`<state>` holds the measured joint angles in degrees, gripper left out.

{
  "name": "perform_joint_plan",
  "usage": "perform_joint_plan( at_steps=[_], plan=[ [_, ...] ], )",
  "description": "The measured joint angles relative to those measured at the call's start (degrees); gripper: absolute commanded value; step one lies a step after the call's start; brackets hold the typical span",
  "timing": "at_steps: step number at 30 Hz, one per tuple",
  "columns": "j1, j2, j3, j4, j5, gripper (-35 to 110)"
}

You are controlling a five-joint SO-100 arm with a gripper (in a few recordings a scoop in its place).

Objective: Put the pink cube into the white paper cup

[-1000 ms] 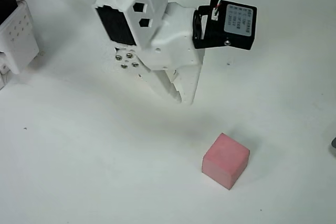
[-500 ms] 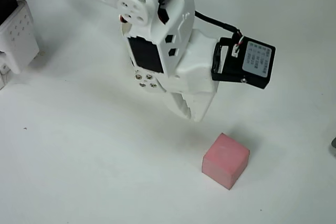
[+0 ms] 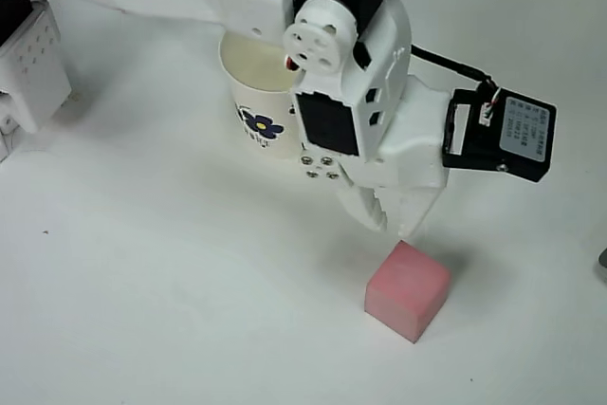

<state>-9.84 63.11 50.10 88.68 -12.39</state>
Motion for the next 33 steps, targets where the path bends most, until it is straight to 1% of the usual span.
perform_joint_plan(
  at_steps=[4,7,12,16,20,23,25,28,33],
  plan=[
    [0.0,-1.4,-4.0,2.0,-0.3,23],
    [0.0,-1.4,-4.6,2.2,-0.3,27],
    [0.1,-3.3,-4.9,2.2,-0.3,27],
    [0.1,-6.6,-8.5,2.2,-1.8,29],
    [0.0,-13.4,-16.7,4.5,-3.6,32],
    [0.0,-22.1,-28.6,9.1,-4.9,32],
    [0.0,-24.9,-35.8,11.2,-5.3,32],
    [0.1,-26.0,-40.1,12.0,-5.4,33],
    [0.0,-26.1,-41.0,12.2,-5.4,33]
  ],
)
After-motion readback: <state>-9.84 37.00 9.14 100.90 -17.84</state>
